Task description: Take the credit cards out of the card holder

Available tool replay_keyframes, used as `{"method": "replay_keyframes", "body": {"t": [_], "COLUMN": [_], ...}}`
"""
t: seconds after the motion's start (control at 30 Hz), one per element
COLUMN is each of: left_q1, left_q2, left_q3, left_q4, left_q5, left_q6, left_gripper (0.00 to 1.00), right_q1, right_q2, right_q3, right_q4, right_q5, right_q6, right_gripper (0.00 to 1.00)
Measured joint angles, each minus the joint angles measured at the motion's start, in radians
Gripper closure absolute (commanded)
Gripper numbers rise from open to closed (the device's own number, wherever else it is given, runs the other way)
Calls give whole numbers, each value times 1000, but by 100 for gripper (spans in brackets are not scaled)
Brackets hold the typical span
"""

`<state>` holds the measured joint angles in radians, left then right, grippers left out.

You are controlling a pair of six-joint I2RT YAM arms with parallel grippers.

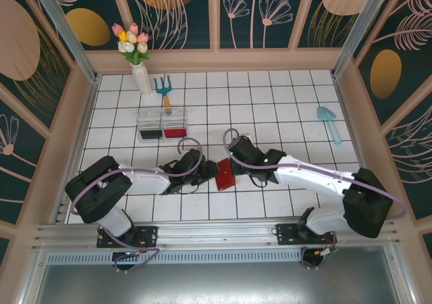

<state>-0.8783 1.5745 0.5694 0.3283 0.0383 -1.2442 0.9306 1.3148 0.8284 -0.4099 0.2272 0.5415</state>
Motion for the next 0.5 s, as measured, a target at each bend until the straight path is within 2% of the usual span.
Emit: {"method": "replay_keyframes", "body": {"t": [0.37, 0.5], "left_q1": [73, 72], "left_q2": [-226, -246], "left_q3": [-63, -94], "left_q4": [-94, -110], "left_q5": [-42, -43], "left_q6": [55, 55], "left_gripper": [46, 46], "right_q1": [-3, -56], "right_q2": [15, 23], "right_q3": [156, 143], "right_q4": [1, 2], "right_q5": [-97, -95], "right_q6": [18, 19], "right_gripper": [100, 100]}}
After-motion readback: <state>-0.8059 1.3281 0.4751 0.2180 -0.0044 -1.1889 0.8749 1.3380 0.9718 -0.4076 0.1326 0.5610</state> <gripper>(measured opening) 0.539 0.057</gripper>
